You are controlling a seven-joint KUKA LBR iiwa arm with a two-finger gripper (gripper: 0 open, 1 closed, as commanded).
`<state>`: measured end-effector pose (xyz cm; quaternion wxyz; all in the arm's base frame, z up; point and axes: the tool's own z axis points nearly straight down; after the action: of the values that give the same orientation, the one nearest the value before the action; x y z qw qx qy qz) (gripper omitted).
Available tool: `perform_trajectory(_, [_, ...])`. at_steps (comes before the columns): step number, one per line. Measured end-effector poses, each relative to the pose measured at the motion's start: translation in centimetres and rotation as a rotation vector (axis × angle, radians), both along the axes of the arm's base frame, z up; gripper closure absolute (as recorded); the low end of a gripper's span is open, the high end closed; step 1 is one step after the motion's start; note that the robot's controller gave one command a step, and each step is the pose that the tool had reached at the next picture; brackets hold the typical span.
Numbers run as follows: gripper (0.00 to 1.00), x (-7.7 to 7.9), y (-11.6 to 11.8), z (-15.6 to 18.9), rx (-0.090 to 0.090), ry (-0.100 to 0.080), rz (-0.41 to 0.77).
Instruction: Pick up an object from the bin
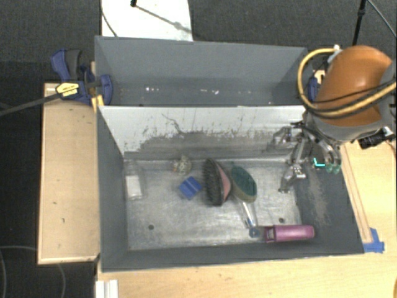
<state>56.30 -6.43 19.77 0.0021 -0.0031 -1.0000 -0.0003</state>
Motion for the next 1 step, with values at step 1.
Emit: perform_trajectory(1, [0.0,1.57,5.22,-12.25,-0.003,-0.006,0.126])
